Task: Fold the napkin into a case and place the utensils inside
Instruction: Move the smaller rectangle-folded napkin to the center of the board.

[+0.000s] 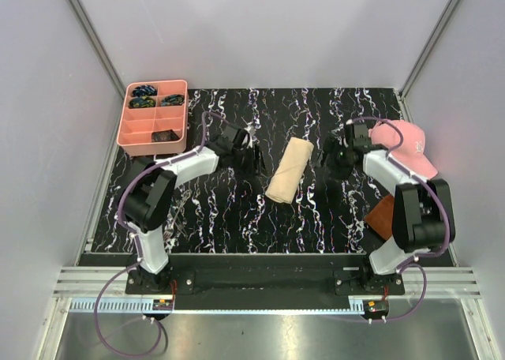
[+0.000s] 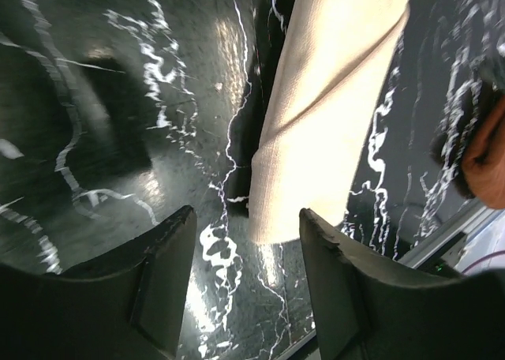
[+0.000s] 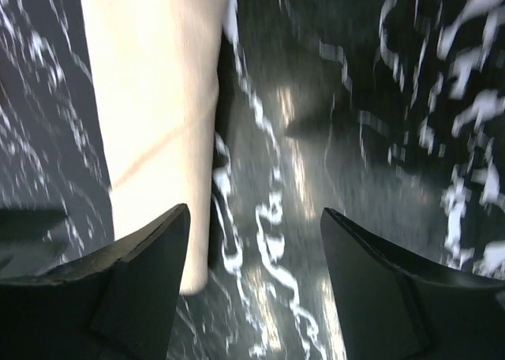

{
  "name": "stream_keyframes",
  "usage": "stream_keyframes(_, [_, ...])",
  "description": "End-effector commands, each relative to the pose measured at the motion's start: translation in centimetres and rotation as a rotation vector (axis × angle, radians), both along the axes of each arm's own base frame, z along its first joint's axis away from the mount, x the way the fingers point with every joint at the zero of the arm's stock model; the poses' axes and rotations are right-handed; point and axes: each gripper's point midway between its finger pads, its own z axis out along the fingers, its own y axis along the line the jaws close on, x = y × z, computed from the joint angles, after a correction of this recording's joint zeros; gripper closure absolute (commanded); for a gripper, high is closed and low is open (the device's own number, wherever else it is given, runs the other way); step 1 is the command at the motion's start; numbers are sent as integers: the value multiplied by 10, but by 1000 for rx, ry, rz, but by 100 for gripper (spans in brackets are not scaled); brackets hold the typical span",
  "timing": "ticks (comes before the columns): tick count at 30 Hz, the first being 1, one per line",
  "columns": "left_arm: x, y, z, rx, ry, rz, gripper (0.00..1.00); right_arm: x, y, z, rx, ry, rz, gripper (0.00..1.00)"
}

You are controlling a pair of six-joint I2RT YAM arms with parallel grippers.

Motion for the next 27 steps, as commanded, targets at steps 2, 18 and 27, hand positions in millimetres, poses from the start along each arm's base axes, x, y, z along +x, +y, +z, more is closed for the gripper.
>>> stream_keyframes(2, [-6,-37,-4,-64,4,-90,45,-36,9,18,63,-13,56,22])
stream_keyframes(18, [16,-148,-27,-185,56,-142,64,-33,-28,84,-64,-153,-20,18])
stream_keyframes(27, [30,-225,-14,-284,57,-170,54,-32,-46,96,-106,-172,-39,16])
